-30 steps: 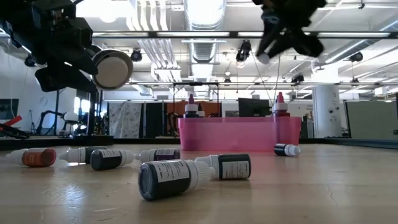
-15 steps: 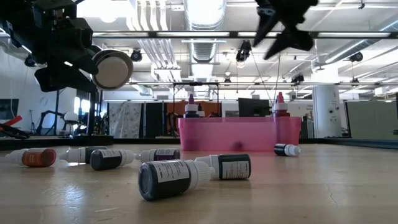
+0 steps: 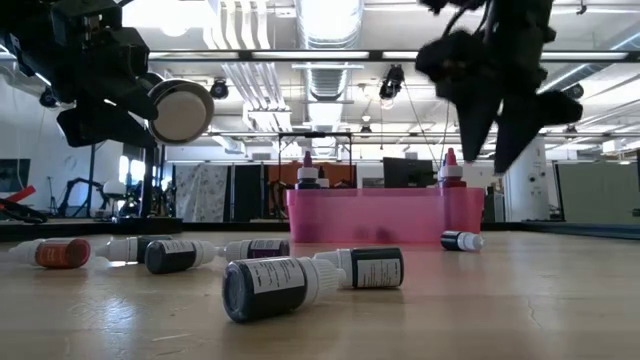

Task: Pick & Place food coloring
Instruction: Put the top small red food coloring into the pink bin

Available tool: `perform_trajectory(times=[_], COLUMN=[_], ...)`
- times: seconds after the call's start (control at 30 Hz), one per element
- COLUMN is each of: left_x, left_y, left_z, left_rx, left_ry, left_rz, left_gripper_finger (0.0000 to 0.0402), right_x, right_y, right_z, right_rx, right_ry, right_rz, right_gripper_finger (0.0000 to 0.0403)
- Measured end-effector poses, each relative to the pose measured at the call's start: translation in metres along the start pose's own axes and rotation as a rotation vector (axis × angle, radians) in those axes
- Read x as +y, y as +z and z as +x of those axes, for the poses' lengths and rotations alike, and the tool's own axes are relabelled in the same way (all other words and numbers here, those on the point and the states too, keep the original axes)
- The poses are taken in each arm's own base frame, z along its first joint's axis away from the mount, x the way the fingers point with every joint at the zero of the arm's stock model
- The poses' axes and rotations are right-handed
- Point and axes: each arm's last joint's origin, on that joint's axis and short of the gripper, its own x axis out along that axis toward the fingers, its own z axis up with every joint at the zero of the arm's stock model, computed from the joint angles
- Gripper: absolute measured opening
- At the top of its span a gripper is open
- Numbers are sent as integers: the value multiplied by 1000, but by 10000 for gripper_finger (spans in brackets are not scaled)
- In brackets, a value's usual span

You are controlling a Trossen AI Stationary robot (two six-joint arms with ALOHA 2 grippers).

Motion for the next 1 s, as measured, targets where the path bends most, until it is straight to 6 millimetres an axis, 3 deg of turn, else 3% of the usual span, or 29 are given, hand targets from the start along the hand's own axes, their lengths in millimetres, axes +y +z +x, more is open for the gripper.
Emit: perform_trajectory(times=[0.17, 0.57, 0.83, 1.0], left_x=[0, 0, 0, 0], left_y=[0, 0, 0, 0], left_z=[0, 0, 0, 0], left_rx=[0, 14, 15, 15], left_ry=[0, -11, -12, -12], left_rz=[-1, -5, -5, -5], left_gripper_finger=[197, 197, 197, 197], right_x=[12, 29, 34, 34], right_y=[-8, -5, 3, 3], right_z=[32, 66, 82, 86], right_rx=[49, 62, 3, 28], right_ry=[-95, -167, -134, -135], right_rz=[-20, -82, -73, -81], right_gripper_finger=[203, 200, 167, 125])
